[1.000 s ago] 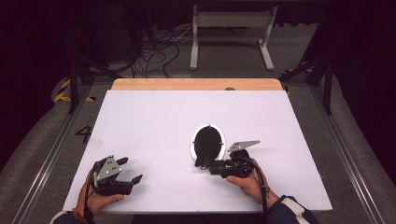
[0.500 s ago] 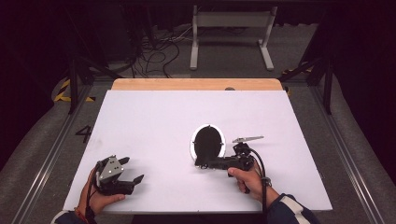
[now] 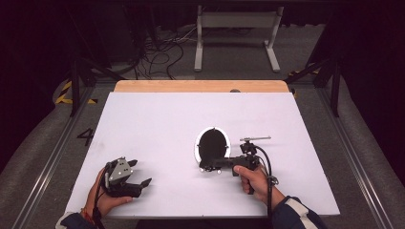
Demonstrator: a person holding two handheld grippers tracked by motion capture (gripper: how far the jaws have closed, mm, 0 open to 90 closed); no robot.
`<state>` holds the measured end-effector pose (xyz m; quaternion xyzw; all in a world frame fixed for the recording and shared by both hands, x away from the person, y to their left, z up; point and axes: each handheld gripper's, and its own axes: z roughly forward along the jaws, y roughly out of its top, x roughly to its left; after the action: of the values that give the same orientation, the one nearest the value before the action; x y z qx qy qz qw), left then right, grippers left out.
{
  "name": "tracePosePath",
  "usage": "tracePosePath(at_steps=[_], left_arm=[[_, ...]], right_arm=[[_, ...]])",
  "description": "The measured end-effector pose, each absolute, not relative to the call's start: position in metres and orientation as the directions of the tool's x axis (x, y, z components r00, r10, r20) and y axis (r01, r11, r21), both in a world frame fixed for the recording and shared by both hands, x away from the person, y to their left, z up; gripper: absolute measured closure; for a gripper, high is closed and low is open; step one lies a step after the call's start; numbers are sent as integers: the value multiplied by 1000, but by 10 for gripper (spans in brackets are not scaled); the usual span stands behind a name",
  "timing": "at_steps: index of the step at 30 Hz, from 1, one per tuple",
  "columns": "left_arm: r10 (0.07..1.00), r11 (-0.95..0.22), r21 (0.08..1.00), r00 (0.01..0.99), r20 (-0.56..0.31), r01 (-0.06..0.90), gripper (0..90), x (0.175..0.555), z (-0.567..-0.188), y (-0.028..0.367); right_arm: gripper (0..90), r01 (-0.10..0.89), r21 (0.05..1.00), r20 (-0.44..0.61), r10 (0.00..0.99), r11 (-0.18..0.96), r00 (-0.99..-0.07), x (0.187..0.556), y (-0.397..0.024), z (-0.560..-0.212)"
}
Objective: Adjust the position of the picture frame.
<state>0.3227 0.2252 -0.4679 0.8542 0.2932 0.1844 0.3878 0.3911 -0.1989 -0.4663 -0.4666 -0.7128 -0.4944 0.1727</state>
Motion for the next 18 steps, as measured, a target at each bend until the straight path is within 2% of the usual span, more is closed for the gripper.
tracePosePath(at_steps=[18], left_arm=[[630,-526,780,771,90,339,169,327,-464,218]], right_arm=[[544,847,531,723,502,35,-474,402,-196,-468]])
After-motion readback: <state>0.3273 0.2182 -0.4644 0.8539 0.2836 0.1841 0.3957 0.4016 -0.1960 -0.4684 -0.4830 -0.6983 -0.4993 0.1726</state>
